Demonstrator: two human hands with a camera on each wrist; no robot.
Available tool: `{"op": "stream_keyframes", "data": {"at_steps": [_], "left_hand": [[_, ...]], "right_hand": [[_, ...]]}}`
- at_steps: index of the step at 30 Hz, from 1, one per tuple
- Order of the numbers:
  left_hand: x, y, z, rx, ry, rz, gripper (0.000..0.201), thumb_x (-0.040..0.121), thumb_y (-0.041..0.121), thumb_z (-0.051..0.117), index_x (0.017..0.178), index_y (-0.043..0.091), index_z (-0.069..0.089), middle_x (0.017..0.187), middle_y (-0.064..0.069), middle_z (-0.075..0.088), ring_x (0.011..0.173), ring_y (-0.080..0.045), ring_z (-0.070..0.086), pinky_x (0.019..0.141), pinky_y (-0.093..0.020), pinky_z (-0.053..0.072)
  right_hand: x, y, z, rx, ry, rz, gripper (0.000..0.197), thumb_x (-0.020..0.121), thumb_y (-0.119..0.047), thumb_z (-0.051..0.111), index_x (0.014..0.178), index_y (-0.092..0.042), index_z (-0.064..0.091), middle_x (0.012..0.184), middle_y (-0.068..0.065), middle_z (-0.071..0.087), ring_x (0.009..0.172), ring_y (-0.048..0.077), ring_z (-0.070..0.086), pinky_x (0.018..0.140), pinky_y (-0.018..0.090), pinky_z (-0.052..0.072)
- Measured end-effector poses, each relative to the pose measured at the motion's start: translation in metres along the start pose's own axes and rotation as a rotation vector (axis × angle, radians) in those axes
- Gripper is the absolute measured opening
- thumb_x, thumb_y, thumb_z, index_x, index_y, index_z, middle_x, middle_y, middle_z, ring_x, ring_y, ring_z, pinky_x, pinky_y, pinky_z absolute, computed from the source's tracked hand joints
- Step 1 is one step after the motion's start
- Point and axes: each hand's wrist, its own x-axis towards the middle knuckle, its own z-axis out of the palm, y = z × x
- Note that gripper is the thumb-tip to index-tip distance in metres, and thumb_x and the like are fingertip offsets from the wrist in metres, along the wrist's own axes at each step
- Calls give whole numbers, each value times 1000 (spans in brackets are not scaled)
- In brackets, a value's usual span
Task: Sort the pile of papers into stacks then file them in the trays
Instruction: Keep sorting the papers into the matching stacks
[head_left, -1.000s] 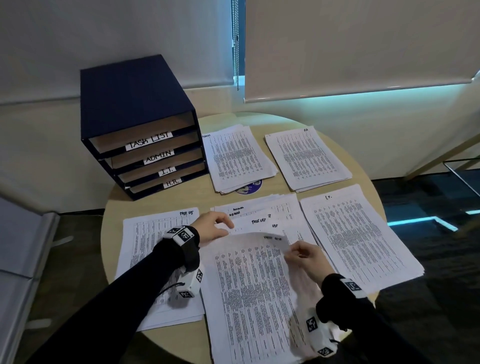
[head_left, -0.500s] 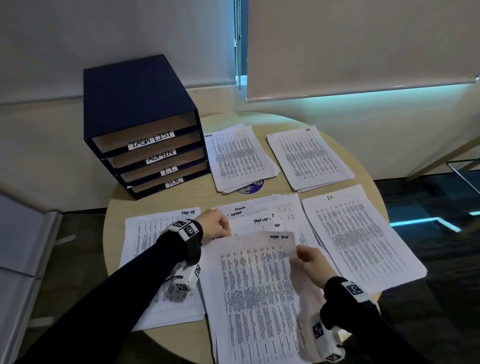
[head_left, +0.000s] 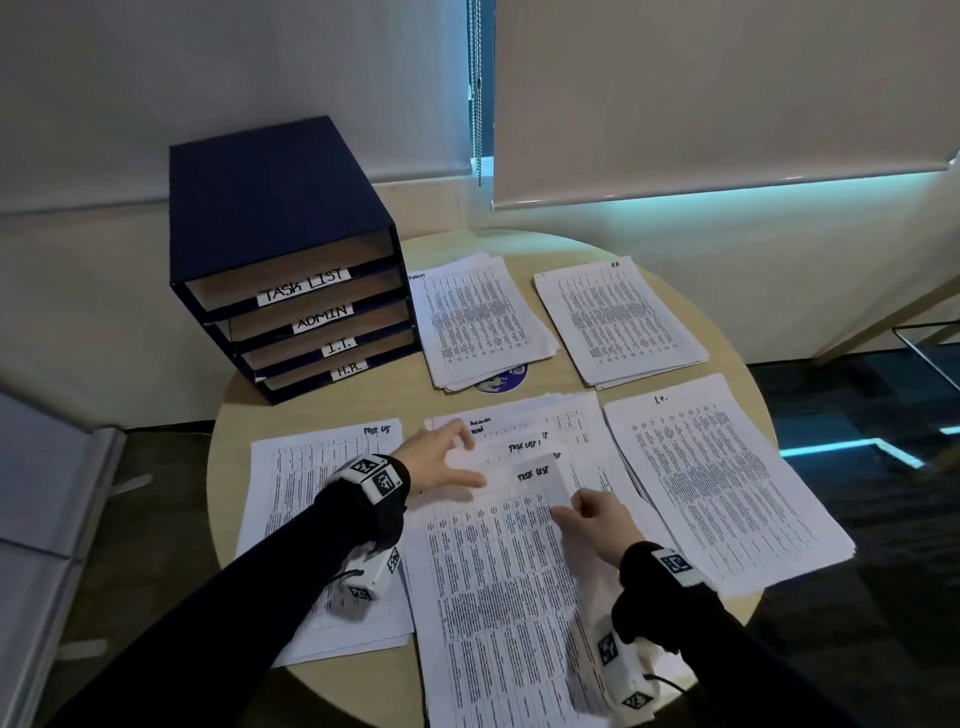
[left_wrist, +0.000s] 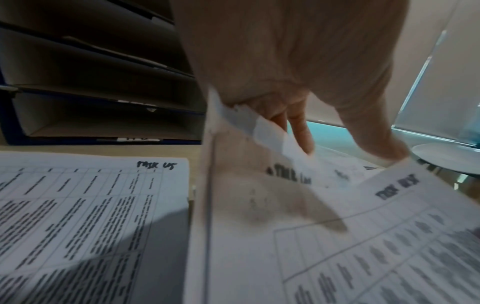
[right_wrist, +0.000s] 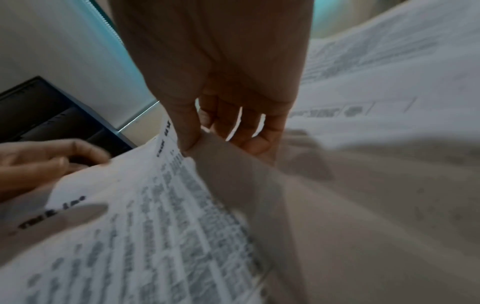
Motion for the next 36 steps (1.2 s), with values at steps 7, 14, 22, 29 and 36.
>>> {"op": "stream_keyframes", "data": {"at_steps": [7,14,22,29,36], "left_hand": [[-13,11,-15,31,-36,38,60,86,28,66,141,24,43,147,0,43,133,-15,42,114,-38,31],[-37,50,-85,-289,253,220,31,75,35,78,102,30,62,99,10,63,88,-6,59,79,-27,46],[-41,61,-66,-803,419,182,51,83,21,70,127,24,45,128,0,58,120,-17,55,106,-45,41],[-35,80,-21,-797,715,221,47,99,16,48,130,47,30,139,3,46,125,-13,48,104,-31,38],[-26,89,-14,-764,1039,262,26,102,28,34,127,21,33,120,-11,51,99,-10,56,78,-27,52]], "right_hand": [[5,-2,-21,228,121,30,82,57,-22,91,125,-15,44,112,5,55,99,22,57,86,36,51],[-2,-56,-78,680,-114,-57,73,49,-34,90,102,9,65,102,27,68,86,36,66,68,39,58],[-12,-112,-97,931,-52,-240,41,81,-6,64,121,1,59,118,16,66,111,31,62,94,43,49],[-18,-130,-72,813,131,-306,38,73,-4,73,110,-5,64,107,13,70,103,32,65,92,51,51],[-26,-138,-52,786,240,-363,16,82,-3,67,90,-16,69,92,1,70,88,15,64,77,33,56]]}}
